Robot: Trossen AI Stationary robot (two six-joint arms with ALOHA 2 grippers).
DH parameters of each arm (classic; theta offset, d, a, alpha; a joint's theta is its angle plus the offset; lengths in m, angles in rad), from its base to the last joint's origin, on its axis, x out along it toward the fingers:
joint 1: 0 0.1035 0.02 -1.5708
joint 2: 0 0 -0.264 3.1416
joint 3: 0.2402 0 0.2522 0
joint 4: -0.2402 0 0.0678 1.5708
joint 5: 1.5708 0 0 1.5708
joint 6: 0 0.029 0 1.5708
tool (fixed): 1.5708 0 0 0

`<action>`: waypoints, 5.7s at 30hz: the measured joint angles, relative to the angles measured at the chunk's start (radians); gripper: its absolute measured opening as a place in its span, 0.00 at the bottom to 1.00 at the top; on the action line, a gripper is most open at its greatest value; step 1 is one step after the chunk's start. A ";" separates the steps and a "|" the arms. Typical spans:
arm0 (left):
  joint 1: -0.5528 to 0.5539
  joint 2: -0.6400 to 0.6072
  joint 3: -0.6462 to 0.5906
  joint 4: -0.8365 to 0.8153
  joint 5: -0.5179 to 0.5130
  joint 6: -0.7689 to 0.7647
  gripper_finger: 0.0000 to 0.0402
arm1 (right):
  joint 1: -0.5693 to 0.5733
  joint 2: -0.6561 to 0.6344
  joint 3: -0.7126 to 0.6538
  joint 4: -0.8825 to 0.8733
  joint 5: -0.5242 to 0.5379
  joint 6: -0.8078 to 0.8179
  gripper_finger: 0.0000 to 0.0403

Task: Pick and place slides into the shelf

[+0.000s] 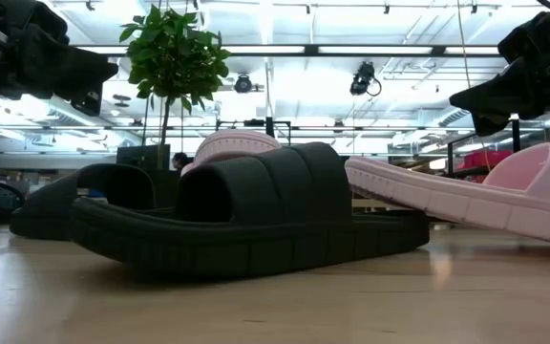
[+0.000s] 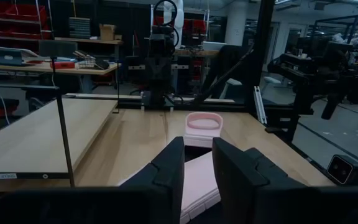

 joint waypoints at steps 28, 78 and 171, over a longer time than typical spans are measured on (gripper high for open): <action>0.000 0.000 0.000 0.000 0.000 0.000 0.20 | 0.000 0.000 0.000 0.000 0.000 0.000 0.02; 0.001 0.000 0.000 0.101 -0.040 -0.018 0.21 | 0.001 0.008 0.009 0.167 -0.006 0.009 0.02; -0.528 0.891 0.469 0.057 -0.428 -0.076 0.11 | 0.914 1.140 0.473 -0.523 0.278 1.978 0.55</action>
